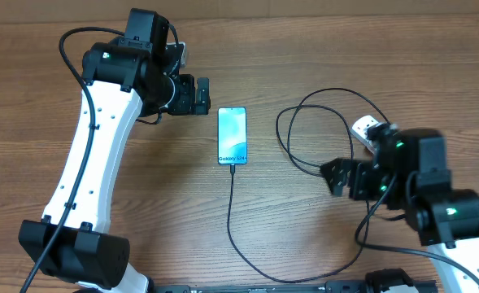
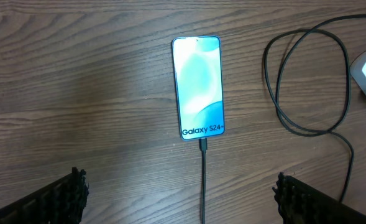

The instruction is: Plug charger to phone and switch on socket

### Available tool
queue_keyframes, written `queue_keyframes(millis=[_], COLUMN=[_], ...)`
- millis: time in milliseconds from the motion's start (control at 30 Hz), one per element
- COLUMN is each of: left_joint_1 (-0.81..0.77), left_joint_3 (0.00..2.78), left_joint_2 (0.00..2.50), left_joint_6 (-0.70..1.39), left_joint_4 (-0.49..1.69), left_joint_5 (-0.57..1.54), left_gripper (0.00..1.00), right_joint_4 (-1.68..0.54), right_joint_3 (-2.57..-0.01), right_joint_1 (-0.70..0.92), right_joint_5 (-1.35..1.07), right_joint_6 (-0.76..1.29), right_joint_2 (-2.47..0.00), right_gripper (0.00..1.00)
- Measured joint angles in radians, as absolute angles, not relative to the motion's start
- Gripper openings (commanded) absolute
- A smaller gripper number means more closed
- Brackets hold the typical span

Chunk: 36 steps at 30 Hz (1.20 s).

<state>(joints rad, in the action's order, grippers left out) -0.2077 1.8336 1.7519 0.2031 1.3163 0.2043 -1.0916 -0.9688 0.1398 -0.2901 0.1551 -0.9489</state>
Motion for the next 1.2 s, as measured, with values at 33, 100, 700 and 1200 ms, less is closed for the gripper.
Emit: queue_keyframes(millis=[33, 100, 700, 1200], left_joint_1=[-0.208, -0.208, -0.208, -0.208], left_joint_3=[1.834, 1.834, 1.834, 1.834], left_joint_2=[1.752, 1.752, 1.752, 1.752], left_joint_6=[0.203, 0.203, 0.203, 0.203], left_joint_4=[1.316, 1.316, 1.316, 1.316], left_joint_5=[0.204, 0.204, 0.204, 0.204], left_gripper=[1.00, 1.00, 1.00, 1.00], right_joint_4=[-1.093, -1.099, -1.135, -0.567], right_joint_3=[-0.955, -0.940, -0.940, -0.746], right_joint_1=[0.147, 0.153, 0.153, 0.153], right_joint_5=[-0.297, -0.312, -0.328, -0.281], right_joint_6=[0.157, 0.158, 0.160, 0.082], right_joint_2=[-0.947, -0.948, -1.060, -0.738], right_gripper=[1.00, 1.00, 1.00, 1.00])
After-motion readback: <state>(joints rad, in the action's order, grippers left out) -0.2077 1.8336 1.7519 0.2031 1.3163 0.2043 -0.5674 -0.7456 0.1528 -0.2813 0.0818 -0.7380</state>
